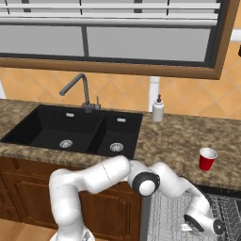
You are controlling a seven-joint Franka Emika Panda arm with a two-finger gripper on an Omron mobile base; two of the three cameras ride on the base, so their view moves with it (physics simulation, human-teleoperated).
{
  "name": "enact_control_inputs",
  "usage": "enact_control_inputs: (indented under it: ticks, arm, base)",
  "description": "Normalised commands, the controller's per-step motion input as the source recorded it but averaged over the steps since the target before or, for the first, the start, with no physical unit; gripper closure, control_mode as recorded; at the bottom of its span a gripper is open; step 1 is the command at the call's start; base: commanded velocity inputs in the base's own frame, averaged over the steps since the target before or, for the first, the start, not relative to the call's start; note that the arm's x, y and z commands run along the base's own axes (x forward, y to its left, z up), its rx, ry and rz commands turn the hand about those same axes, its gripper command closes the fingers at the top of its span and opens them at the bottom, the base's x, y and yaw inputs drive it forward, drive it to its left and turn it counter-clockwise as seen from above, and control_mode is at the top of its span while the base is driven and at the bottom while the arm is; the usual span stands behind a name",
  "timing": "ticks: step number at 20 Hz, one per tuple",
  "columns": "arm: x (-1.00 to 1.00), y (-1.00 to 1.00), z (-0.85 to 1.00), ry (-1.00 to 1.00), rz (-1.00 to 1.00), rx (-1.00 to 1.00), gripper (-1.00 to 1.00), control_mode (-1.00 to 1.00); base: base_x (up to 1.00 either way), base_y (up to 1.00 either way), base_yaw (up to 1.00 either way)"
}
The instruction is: Pick up the cup and bowl from the counter, place them in the dishwasher, and close the dishwasher door.
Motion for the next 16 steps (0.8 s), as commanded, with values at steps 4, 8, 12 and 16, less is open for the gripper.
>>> enact_control_inputs:
  ticks: [4,8,12,16]
  arm:
    - [-0.03,0.00,0.43,0.00,-0.01,-0.14,-1.00,-1.00]
    - [-0.18,0.00,0.64,0.00,-0.05,-0.15,-1.00,-1.00]
    - [-0.46,0.00,0.72,0.00,-0.05,-0.12,-1.00,-1.00]
    - [-0.54,0.00,0.85,-0.01,-0.05,-0.11,-1.00,-1.00]
  base:
    - [0.00,0.00,0.00]
    - [0.00,0.00,0.00]
    - [0.00,0.00,0.00]
    - [0.00,0.00,0.00]
